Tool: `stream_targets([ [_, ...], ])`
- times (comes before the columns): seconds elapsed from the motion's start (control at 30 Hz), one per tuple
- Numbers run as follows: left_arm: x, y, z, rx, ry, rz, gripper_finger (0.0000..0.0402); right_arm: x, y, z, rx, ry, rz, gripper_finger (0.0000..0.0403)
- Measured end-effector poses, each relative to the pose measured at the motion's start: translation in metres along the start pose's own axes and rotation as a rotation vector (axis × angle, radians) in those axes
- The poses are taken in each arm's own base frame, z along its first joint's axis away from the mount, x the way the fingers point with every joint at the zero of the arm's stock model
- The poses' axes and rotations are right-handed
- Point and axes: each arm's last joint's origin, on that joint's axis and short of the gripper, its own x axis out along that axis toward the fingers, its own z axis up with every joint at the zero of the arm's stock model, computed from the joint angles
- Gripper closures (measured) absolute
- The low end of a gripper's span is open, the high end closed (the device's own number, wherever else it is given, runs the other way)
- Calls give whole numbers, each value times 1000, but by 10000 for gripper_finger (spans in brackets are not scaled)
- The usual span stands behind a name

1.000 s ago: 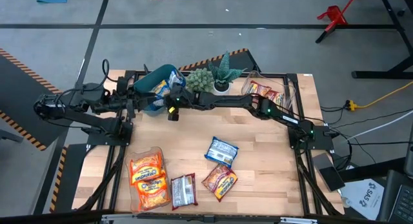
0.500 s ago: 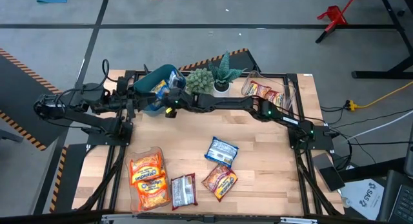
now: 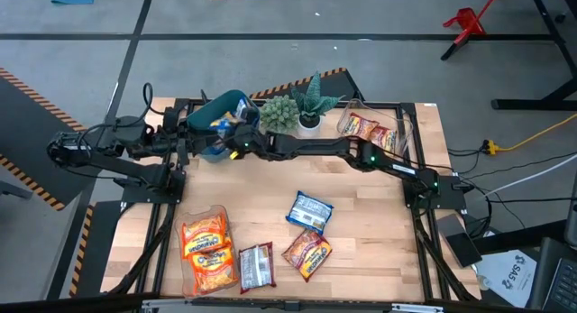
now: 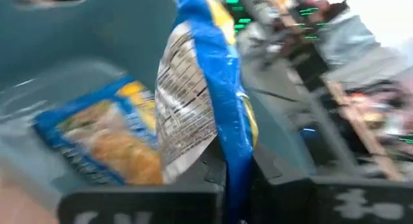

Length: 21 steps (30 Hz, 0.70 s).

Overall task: Sort Maruchan noodles
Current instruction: Put the blue noodle pack into the green bin

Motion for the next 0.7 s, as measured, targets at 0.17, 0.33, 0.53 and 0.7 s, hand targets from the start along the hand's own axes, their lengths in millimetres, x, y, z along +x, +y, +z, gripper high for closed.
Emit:
stream_targets([
  [0.17,0,0,0,-4,0,0,219,5,5,-9,77,12,97,328],
  [0.33,0,0,0,-6,-2,0,219,3,6,-3,118,-81,261,239],
  [0.53,0,0,0,-25,3,-4,219,-10,20,9,123,-145,374,157],
  [0.7,0,0,-1,-29,9,-6,219,-23,20,17,40,-106,375,135],
])
